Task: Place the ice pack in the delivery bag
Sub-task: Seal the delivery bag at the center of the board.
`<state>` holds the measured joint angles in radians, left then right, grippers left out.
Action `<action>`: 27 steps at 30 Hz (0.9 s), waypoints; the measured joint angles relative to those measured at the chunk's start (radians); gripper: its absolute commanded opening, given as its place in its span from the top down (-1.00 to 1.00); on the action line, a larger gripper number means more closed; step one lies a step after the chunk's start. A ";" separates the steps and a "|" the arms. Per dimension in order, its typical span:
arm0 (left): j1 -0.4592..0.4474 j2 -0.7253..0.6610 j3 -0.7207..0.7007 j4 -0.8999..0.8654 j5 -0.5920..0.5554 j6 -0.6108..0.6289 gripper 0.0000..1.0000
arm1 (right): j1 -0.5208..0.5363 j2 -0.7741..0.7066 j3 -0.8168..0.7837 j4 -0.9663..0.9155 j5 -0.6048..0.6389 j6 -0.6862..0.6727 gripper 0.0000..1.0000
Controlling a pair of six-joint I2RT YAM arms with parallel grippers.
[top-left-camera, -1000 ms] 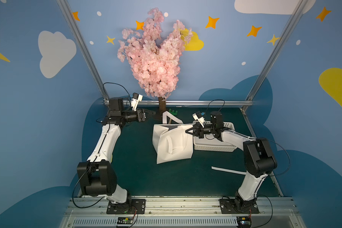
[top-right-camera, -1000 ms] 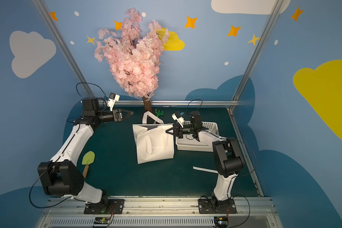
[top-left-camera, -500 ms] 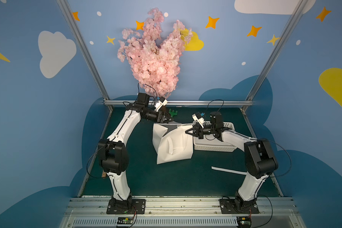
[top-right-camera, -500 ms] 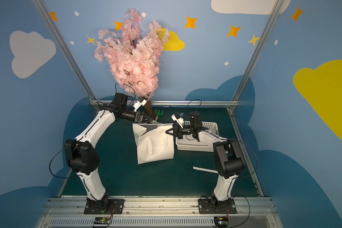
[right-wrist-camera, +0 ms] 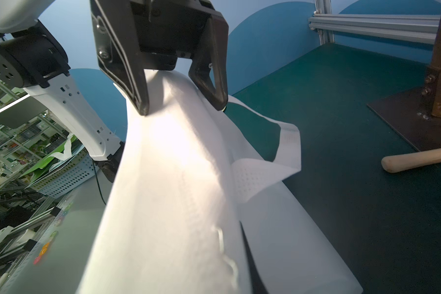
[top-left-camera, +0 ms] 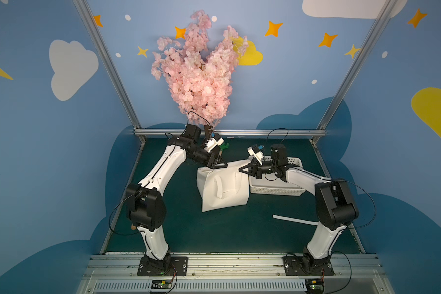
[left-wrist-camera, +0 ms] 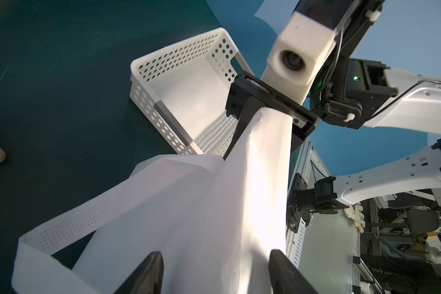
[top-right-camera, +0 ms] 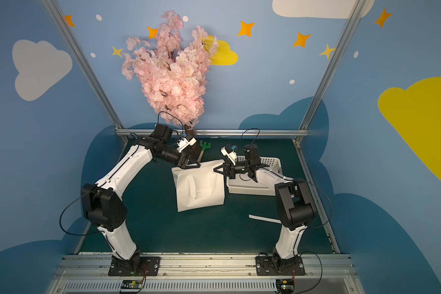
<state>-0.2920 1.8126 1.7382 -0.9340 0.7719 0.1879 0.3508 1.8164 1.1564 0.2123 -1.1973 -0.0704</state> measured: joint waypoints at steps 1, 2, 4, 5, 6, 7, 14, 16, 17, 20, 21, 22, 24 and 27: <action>-0.006 -0.003 -0.005 0.000 -0.009 0.000 -0.35 | 0.000 0.000 0.000 0.000 0.004 0.000 1.00; -0.012 -0.005 -0.010 0.000 -0.019 0.001 -0.32 | 0.000 -0.001 0.000 -0.001 0.007 0.000 1.00; -0.023 -0.008 -0.015 -0.001 -0.043 0.005 -0.28 | 0.000 -0.002 0.000 -0.002 0.012 0.000 1.00; -0.028 -0.009 -0.015 0.000 -0.057 0.008 -0.27 | 0.001 -0.002 0.000 -0.002 0.013 0.000 1.00; -0.033 -0.010 -0.015 0.000 -0.070 0.011 -0.26 | 0.001 -0.003 0.000 -0.003 0.016 0.000 1.00; -0.038 -0.011 -0.016 0.000 -0.084 0.015 -0.24 | 0.001 -0.003 0.000 -0.003 0.019 0.001 1.00; -0.072 -0.031 -0.021 -0.002 -0.202 0.053 -0.17 | 0.006 -0.005 0.000 -0.003 0.027 0.002 1.00; -0.086 -0.035 -0.021 -0.002 -0.243 0.076 -0.17 | 0.008 -0.006 0.000 -0.004 0.028 0.002 1.00; -0.092 -0.036 -0.021 -0.002 -0.256 0.085 -0.17 | 0.009 -0.006 0.000 -0.004 0.029 0.002 1.00; -0.102 -0.037 -0.020 -0.011 -0.289 0.111 -0.11 | 0.013 -0.009 0.000 -0.010 0.034 -0.001 1.00; -0.103 -0.037 -0.019 -0.015 -0.300 0.118 -0.07 | 0.015 -0.010 0.000 -0.011 0.035 -0.002 1.00; -0.104 -0.037 -0.017 -0.020 -0.311 0.123 0.01 | 0.018 -0.010 0.000 -0.012 0.036 -0.005 1.00; -0.104 -0.036 -0.011 -0.026 -0.325 0.129 0.06 | 0.020 -0.010 0.000 -0.014 0.039 -0.008 1.00; -0.104 -0.036 -0.004 -0.032 -0.337 0.135 0.12 | 0.024 -0.011 0.000 -0.015 0.041 -0.016 1.00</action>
<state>-0.3958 1.7763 1.7344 -0.9665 0.4351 0.3225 0.3752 1.8057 1.1564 0.1970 -1.1564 -0.0860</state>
